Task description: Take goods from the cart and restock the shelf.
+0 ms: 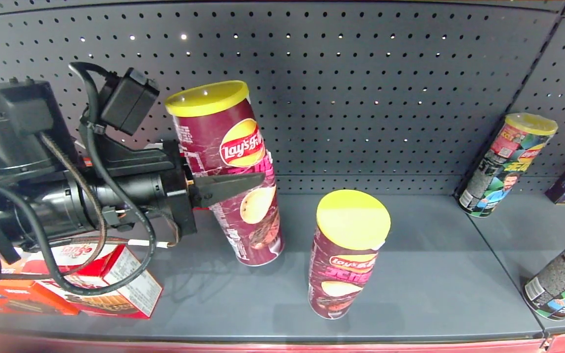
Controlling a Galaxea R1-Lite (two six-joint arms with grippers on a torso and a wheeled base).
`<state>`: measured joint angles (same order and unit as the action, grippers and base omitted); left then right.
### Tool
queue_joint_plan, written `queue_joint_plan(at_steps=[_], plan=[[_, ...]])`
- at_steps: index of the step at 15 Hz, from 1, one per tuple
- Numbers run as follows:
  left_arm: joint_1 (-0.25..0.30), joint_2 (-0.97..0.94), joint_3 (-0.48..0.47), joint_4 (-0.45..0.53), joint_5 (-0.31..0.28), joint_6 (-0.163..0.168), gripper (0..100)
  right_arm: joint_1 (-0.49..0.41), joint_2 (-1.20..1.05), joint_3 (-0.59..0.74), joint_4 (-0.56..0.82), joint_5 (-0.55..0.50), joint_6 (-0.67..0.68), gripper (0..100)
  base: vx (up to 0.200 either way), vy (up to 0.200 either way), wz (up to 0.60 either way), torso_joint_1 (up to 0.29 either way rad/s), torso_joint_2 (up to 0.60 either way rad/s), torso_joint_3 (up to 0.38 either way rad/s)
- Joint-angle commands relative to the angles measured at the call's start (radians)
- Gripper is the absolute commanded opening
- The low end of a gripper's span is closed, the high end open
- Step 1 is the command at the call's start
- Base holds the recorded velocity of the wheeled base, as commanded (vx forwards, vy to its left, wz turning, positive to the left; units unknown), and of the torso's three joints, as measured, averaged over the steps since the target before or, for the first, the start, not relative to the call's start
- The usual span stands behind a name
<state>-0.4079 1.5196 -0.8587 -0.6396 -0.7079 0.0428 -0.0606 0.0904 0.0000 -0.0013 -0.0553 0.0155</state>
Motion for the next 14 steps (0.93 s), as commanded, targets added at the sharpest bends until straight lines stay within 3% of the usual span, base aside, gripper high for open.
queue_joint_plan(at_steps=[1, 3, 6, 7, 10, 11, 13, 14], plan=[[-0.020, 0.067, -0.057, 0.000, -0.001, 0.000, 0, -0.001, 0.005, 0.000, 0.000, 0.000, 0.000, 100, 0.000, 0.000, 0.00, 0.000, 0.00, 0.000], [-0.034, 0.102, -0.109, 0.001, 0.002, 0.003, 0, -0.001, 0.005, 0.000, 0.000, 0.000, 0.000, 100, 0.000, 0.000, 0.00, 0.000, 0.00, 0.000], [-0.006, 0.131, -0.177, 0.000, 0.002, 0.026, 0, -0.001, 0.005, 0.000, 0.000, 0.000, 0.000, 100, 0.000, 0.000, 0.00, 0.000, 0.00, 0.000], [0.006, 0.143, -0.209, 0.001, 0.022, 0.077, 0, -0.001, 0.005, 0.000, 0.000, 0.000, 0.000, 100, 0.000, 0.000, 0.00, 0.000, 0.00, 0.000], [0.004, 0.137, -0.243, 0.152, 0.068, 0.078, 0, -0.001, 0.006, 0.000, 0.000, 0.000, 0.000, 100, 0.000, 0.000, 0.00, 0.000, 0.00, 0.000], [0.004, 0.137, -0.252, 0.213, 0.076, 0.103, 0, -0.001, 0.005, 0.000, 0.000, 0.000, 0.000, 100, 0.000, 0.000, 0.00, 0.000, 0.00, 0.000], [-0.011, 0.149, -0.284, 0.216, 0.077, 0.134, 0, -0.001, 0.005, 0.000, 0.000, 0.000, 0.000, 100, 0.000, 0.000, 0.00, 0.000, 0.00, 0.000], [-0.039, 0.188, -0.344, 0.219, 0.099, 0.163, 0, -0.001, 0.005, 0.000, 0.000, 0.000, 0.000, 100, 0.000, 0.000, 0.00, 0.000, 0.00, 0.000]])
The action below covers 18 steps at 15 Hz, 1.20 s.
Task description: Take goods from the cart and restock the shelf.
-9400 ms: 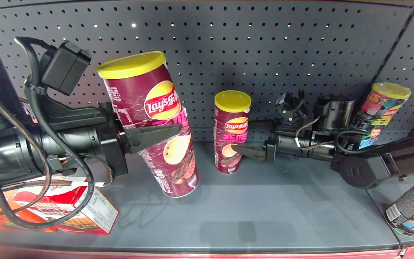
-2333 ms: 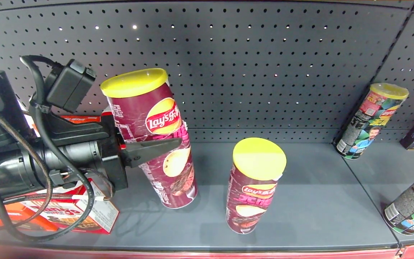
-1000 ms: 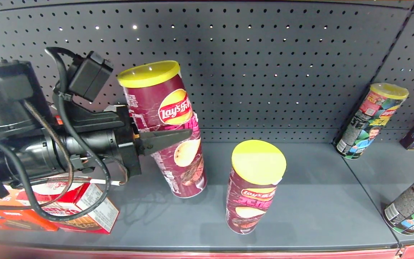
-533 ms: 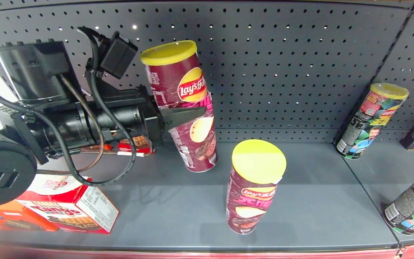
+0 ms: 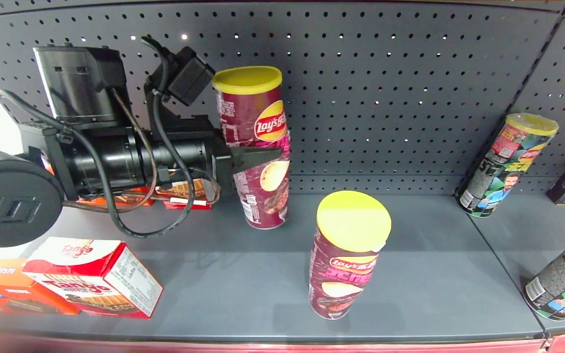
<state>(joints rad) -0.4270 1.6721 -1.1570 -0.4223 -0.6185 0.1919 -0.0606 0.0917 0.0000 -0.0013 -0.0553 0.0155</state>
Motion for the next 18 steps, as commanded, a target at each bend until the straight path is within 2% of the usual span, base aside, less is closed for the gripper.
queue_joint_plan(at_steps=[1, 3, 6, 7, 9, 15, 18], plan=[[-0.021, 0.040, -0.072, 0.002, 0.028, 0.015, 0, -0.001, 0.003, 0.000, 0.000, 0.000, 0.000, 100, 0.000, 0.000, 0.00, 0.000, 0.00, 0.000], [-0.039, 0.061, -0.093, 0.017, 0.025, 0.014, 0, -0.001, 0.003, 0.000, 0.000, 0.000, 0.000, 100, 0.000, 0.000, 0.00, 0.000, 0.00, 0.000], [-0.032, 0.115, -0.127, 0.017, 0.013, 0.017, 0, -0.001, 0.003, 0.000, 0.000, 0.000, 0.000, 100, 0.000, 0.000, 0.00, 0.000, 0.00, 0.000], [-0.030, 0.147, -0.153, 0.016, -0.015, 0.024, 0, -0.001, 0.003, 0.000, 0.000, 0.000, 0.000, 100, 0.000, 0.000, 0.00, 0.000, 0.00, 0.000], [-0.032, 0.195, -0.199, 0.017, -0.029, 0.026, 0, -0.001, 0.003, 0.000, 0.000, 0.000, 0.000, 100, 0.000, 0.000, 0.00, 0.000, 0.00, 0.000], [-0.038, 0.302, -0.251, 0.007, -0.030, 0.034, 0, -0.001, 0.003, 0.000, 0.000, 0.000, 0.000, 100, 0.000, 0.000, 0.00, 0.000, 0.00, 0.000], [-0.033, 0.353, -0.279, 0.007, -0.032, 0.106, 0, -0.001, 0.003, 0.000, 0.000, 0.000, 0.000, 100, 0.000, 0.000, 0.00, 0.000, 0.00, 0.000]])
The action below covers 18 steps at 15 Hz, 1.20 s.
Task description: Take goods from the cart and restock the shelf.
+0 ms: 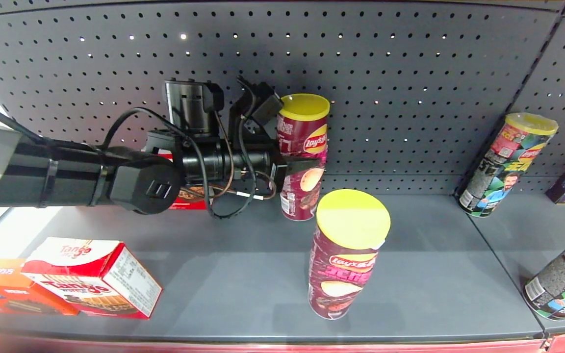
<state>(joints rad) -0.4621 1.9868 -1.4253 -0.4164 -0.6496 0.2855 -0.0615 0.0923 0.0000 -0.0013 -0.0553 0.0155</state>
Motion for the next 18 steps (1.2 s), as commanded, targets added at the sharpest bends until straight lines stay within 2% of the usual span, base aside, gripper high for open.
queue_joint_plan(at_steps=[1, 14, 18], plan=[[0.003, 0.050, -0.017, -0.001, 0.001, 0.015, 0, 0.000, 0.003, 0.000, 0.000, 0.000, 0.000, 100, 0.000, 0.000, 0.00, 0.000, 0.00, 0.000], [-0.010, 0.084, -0.006, -0.055, 0.002, 0.015, 0, 0.000, 0.003, 0.000, 0.000, 0.000, 0.000, 100, 0.000, 0.000, 0.00, 0.000, 0.00, 0.000], [-0.024, 0.063, 0.051, -0.082, 0.002, 0.017, 0, 0.000, 0.004, 0.000, 0.000, 0.000, 0.000, 100, 0.000, 0.000, 0.00, 0.000, 0.00, 0.000]])
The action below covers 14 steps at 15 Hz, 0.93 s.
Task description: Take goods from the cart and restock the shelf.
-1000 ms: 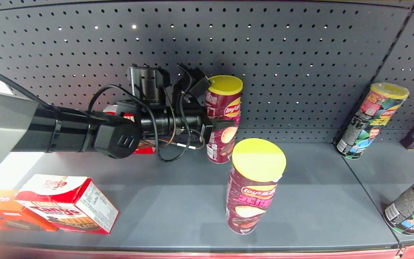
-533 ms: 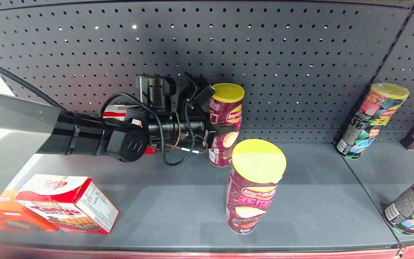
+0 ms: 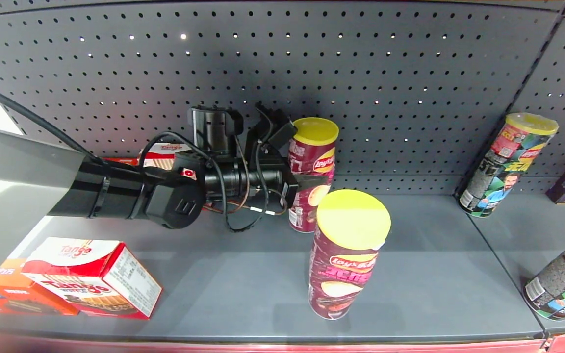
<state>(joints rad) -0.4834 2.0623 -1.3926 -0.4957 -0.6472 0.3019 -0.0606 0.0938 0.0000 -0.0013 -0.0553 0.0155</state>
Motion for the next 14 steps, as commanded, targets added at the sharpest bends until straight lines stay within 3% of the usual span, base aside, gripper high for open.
queue_joint_plan(at_steps=[1, 4, 5, 11, 14], plan=[[-0.004, -0.013, 0.038, -0.024, 0.000, 0.000, 0, -0.001, 0.001, 0.000, 0.000, 0.000, 0.000, 100, 0.000, 0.000, 0.00, 0.000, 0.00, 0.000], [-0.007, -0.011, 0.064, -0.056, 0.003, 0.000, 0, -0.001, 0.001, 0.000, 0.000, 0.000, 0.000, 100, 0.000, 0.000, 0.00, 0.000, 0.00, 0.000], [-0.009, -0.011, 0.061, -0.058, 0.006, -0.001, 100, -0.001, 0.001, 0.000, 0.000, 0.000, 0.000, 100, 0.000, 0.000, 0.00, 0.000, 0.00, 0.000], [0.005, -0.065, 0.066, -0.027, 0.006, -0.015, 100, -0.001, 0.001, 0.000, 0.000, 0.000, 0.000, 100, 0.000, 0.000, 0.00, 0.000, 0.00, 0.000], [0.008, -0.123, 0.066, 0.102, 0.024, -0.012, 100, -0.001, 0.001, 0.000, 0.000, 0.000, 0.000, 100, 0.000, 0.000, 0.00, 0.000, 0.00, 0.000]])
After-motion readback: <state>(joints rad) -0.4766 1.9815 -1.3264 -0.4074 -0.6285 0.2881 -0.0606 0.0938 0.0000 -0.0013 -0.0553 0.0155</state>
